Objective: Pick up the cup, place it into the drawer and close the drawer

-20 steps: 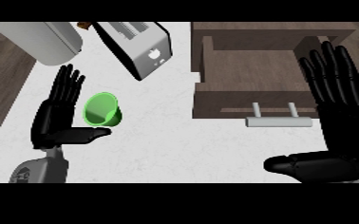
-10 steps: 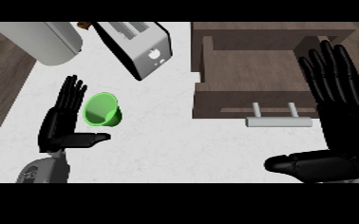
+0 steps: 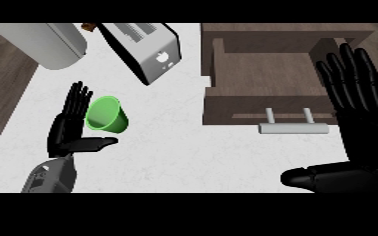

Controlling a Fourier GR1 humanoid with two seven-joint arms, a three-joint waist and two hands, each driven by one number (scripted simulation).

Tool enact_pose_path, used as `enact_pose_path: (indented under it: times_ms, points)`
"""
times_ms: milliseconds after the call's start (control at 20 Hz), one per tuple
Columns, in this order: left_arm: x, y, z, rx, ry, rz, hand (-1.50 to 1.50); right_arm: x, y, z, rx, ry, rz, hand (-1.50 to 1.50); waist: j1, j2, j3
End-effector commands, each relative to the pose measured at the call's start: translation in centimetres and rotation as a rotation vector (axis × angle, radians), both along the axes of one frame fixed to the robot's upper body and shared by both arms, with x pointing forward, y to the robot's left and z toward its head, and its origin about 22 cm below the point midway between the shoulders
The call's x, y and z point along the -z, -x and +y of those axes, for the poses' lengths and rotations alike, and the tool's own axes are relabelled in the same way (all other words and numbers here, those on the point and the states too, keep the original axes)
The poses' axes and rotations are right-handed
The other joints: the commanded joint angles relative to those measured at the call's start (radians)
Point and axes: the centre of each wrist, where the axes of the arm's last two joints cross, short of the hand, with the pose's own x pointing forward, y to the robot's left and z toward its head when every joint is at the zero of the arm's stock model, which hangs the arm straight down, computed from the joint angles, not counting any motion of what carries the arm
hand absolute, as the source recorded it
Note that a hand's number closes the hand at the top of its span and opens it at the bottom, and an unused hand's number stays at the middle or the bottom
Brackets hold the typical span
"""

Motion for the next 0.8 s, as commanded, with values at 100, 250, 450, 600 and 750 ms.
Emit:
enact_pose_path:
  times_ms: [100,250,450,600,750]
  points:
    - [2.2,-0.4,-0.4,-0.039,0.002,0.030,-1.50,-0.3,0.4,0.5,-0.015,0.026,-0.002,-1.50,-0.003,0.002,-0.003]
    - [3.1,2.2,1.7,-0.022,0.021,0.037,-1.50,0.0,0.1,-1.0,0.011,0.000,0.006,-1.50,0.001,0.002,-0.003]
    - [3.1,-0.1,1.1,-0.027,0.005,0.043,-1.50,0.8,1.8,-0.8,-0.013,-0.017,0.000,-1.50,-0.003,0.002,-0.003]
    - [4.7,-0.3,0.7,0.001,0.002,0.059,-1.50,1.2,-0.9,-0.2,-0.019,0.008,0.006,-1.50,-0.005,0.004,-0.003]
    - [5.2,0.4,1.5,0.003,-0.001,0.026,-1.50,0.0,-0.1,0.4,-0.002,0.005,-0.001,-1.50,-0.004,0.003,-0.003]
